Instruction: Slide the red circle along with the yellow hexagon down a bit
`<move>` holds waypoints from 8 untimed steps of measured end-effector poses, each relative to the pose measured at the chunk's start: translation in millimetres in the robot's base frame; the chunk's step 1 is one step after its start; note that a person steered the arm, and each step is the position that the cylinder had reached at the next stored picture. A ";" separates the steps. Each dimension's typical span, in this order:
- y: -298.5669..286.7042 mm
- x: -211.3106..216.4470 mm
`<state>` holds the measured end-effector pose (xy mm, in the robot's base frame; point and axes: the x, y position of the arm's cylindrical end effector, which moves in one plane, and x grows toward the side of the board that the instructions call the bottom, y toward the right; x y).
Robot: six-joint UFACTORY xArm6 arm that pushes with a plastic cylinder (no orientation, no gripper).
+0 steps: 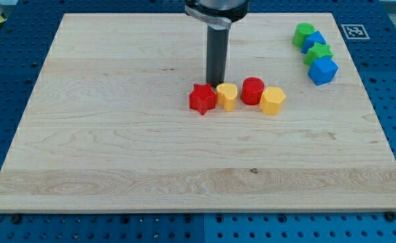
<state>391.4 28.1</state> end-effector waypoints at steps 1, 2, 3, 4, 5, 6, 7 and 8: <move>7.9 -8.9; 30.7 -9.5; 47.4 -9.2; 47.5 -7.5; 47.5 -3.8; 47.5 2.2; 47.5 10.2; 47.5 16.9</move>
<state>408.2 75.6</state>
